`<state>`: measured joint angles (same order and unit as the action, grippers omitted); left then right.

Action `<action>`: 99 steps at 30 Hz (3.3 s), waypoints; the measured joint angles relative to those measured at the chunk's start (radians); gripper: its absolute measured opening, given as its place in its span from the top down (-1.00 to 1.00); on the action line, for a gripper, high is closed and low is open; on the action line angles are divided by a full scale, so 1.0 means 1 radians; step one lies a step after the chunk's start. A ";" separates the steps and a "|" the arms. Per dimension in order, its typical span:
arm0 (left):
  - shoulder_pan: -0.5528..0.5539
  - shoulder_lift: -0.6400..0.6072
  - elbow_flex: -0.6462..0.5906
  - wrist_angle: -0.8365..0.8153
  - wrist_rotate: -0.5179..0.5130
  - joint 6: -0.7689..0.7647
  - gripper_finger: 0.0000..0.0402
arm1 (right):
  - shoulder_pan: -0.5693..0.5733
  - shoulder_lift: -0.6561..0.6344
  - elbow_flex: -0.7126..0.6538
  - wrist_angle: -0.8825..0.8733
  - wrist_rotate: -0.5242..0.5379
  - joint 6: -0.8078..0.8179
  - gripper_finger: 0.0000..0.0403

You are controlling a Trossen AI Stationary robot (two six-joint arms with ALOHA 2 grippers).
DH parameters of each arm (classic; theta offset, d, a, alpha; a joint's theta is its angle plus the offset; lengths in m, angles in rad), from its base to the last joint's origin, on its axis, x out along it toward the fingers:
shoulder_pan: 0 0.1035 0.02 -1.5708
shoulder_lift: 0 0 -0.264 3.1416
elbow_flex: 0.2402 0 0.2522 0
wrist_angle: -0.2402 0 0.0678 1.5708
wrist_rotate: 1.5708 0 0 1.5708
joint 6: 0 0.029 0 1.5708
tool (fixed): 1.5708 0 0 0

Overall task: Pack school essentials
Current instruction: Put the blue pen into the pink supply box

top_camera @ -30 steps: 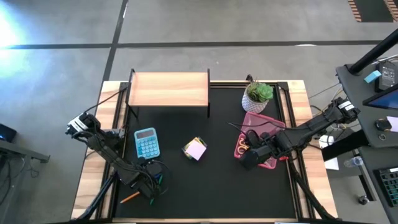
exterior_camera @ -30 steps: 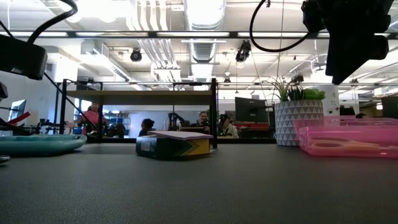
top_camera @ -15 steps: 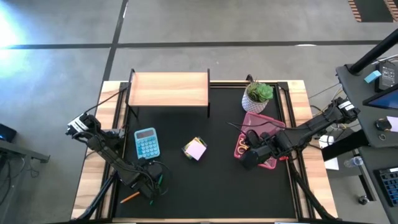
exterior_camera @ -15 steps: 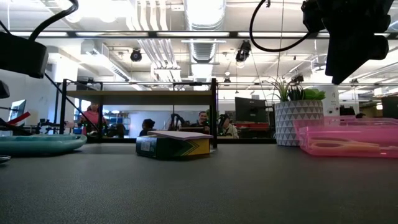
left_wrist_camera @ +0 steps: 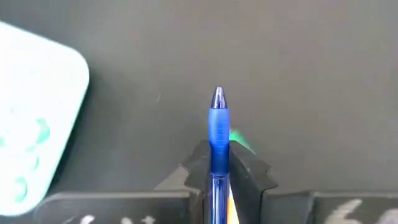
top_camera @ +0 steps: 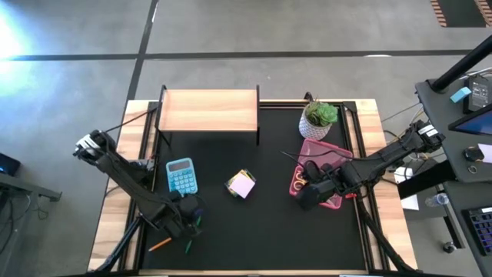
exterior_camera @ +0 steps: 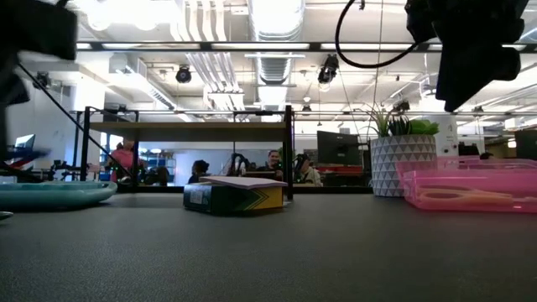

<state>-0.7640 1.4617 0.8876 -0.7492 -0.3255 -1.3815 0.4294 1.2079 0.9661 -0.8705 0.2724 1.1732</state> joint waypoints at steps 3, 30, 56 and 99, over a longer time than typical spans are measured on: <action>0.011 -0.069 0.020 0.005 -0.106 0.002 0.88 | 0.000 0.000 0.000 0.076 0.036 -0.041 0.21; 0.145 -0.219 0.084 1.063 -0.543 1.074 0.88 | -0.003 0.338 0.297 0.993 0.270 -0.778 0.21; 0.143 -0.200 0.083 1.063 -0.538 1.137 0.88 | -0.051 0.477 0.572 0.886 0.219 -0.833 0.21; 0.156 -0.192 0.074 1.133 -0.547 1.265 0.30 | -0.055 0.429 0.584 0.712 0.191 -0.745 0.90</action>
<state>-0.6075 1.2694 0.9614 0.3838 -0.8722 -0.1165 0.3747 1.6370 1.5497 -0.1582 0.4631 0.4278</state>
